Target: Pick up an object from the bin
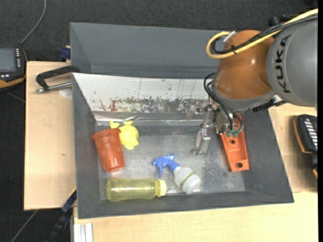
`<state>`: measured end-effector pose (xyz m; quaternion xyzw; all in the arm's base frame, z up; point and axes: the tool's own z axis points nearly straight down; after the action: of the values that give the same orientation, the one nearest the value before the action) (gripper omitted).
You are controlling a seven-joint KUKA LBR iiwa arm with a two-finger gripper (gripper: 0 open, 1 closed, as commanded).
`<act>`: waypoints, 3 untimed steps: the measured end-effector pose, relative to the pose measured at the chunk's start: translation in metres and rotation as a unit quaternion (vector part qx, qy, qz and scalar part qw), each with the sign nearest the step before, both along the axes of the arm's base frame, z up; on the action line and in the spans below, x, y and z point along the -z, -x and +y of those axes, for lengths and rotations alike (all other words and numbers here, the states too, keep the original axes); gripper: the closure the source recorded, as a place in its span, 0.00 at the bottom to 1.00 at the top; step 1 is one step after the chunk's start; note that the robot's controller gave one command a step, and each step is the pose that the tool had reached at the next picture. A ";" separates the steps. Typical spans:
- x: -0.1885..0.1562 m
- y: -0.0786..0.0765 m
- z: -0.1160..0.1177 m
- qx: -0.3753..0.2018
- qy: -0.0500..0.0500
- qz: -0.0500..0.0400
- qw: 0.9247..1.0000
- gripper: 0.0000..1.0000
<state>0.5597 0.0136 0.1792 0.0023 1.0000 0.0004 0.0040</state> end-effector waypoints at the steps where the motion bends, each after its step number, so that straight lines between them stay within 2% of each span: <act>1: 0.062 -0.006 0.018 0.006 -0.001 0.001 1.000 0.00; 2: 0.094 0.019 0.018 -0.077 0.000 -0.001 0.997 0.00; 3: 0.099 0.028 0.018 -0.149 0.000 0.000 0.989 0.00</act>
Offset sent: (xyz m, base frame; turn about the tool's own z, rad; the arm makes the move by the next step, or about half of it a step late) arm -0.0462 0.0112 -0.1092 -0.3087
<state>0.5315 0.0319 0.0798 -0.1467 0.9892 0.0007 0.0035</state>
